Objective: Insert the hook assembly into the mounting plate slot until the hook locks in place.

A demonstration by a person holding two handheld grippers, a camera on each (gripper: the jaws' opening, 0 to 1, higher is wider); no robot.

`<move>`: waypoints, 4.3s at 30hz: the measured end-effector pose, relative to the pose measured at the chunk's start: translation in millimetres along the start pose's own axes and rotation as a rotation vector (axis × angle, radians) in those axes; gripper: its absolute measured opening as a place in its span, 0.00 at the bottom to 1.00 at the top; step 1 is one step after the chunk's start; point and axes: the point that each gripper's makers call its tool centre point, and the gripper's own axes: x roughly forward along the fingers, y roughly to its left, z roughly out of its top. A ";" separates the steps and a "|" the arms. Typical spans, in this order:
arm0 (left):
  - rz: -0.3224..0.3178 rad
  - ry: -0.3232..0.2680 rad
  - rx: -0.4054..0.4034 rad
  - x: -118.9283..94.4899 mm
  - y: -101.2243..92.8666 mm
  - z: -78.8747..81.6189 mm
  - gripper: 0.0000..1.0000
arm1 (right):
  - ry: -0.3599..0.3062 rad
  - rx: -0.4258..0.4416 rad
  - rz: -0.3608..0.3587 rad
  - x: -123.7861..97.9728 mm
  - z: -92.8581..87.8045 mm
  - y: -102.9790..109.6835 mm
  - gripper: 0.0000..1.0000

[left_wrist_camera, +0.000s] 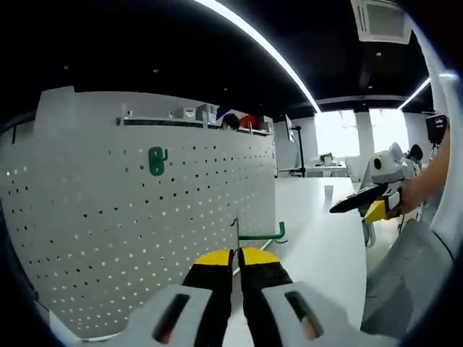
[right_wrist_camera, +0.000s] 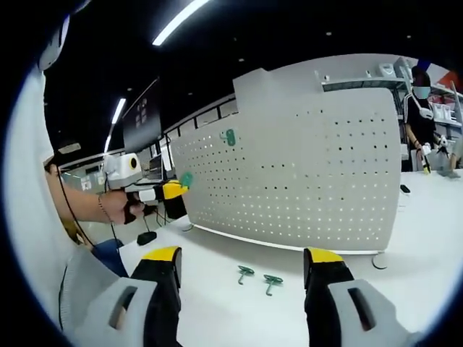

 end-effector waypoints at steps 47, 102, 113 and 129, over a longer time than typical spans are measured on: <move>0.027 -0.033 -0.051 -11.4 -16.5 6.2 0.03 | -0.157 -0.028 0.132 20.3 36.2 44.9 0.60; 0.039 -0.042 -0.061 -14.7 -17.9 10.0 0.03 | -0.206 0.049 0.305 97.4 61.2 104.1 0.58; 0.041 -0.049 -0.071 -14.6 -17.9 11.6 0.03 | -0.206 0.047 0.328 105.3 62.8 112.9 0.57; 0.038 -0.049 -0.083 -14.2 -21.7 10.7 0.03 | -0.176 0.019 0.348 115.8 61.0 122.8 0.37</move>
